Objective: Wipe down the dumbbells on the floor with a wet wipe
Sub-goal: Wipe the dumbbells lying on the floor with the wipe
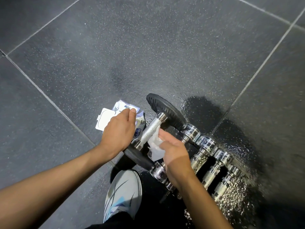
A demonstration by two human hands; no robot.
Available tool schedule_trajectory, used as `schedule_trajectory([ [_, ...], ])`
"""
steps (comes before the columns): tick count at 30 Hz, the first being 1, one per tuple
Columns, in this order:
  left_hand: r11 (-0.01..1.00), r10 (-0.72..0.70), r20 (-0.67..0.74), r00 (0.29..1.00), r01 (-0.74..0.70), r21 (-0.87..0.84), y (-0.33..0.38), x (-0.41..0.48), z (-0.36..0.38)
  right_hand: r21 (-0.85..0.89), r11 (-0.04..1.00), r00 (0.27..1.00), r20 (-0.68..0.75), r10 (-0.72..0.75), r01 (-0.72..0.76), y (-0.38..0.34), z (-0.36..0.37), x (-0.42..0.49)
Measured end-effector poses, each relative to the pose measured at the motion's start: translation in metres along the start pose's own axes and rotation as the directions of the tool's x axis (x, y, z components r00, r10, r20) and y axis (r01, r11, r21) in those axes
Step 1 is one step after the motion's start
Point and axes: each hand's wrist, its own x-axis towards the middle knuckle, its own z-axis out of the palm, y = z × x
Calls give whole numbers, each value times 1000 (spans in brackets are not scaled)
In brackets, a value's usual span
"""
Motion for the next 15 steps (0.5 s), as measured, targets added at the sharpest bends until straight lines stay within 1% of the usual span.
schedule_trajectory([
  [2, 1000, 6, -4, 1000, -6, -14, -2, 2, -1, -21, 1000, 998, 57, -5, 7, 11, -12, -7],
  [3, 1000, 7, -2, 1000, -7, -25, -3, 4, -1, -53, 998, 999, 45, -21, 23, 11, -20, -13],
  [5, 999, 8, -1, 1000, -8, -45, -5, 7, -1, -116, 989, 993, -66, -100, 92, 5, -36, -25],
  [6, 999, 5, -1, 1000, -5, -48, -6, 7, -1, -121, 981, 974, -156, -168, 150, 1, -43, -31],
  [7, 999, 2, 1, 1000, -2, -46, -6, 8, 0, -133, 963, 930, -257, -262, 234, -6, -51, -38],
  [8, 999, -1, 3, 1000, 1, -44, -6, 8, 0, -166, 929, 860, -351, -370, 332, -12, -55, -43],
  [9, 999, -1, 6, 1000, 1, -40, -6, 8, 0, -237, 883, 784, -407, -469, 405, -19, -61, -46],
  [10, 999, 8, 5, 1000, -7, -38, -6, 7, 0, -350, 839, 732, -417, -538, 417, -23, -68, -41],
  [11, 999, 22, 4, 1000, -22, -37, -5, 6, 0, -491, 779, 725, -359, -588, 389, -26, -73, -33],
  [12, 999, 39, 3, 999, -39, -38, -5, 6, 0, -656, 674, 746, -248, -618, 340, -24, -78, -20],
  [13, 998, 50, 2, 999, -50, -42, -4, 5, -1, -824, 495, 785, -103, -611, 277, -19, -82, -8],
  [14, 997, 53, 2, 999, -53, -47, -3, 4, -2, -937, 288, 827, 1, -562, 196, -11, -83, 3],
  [15, 997, 52, 2, 999, -52, -50, -2, 4, -3, -984, 114, 857, 60, -512, 137, -4, -78, 9],
])
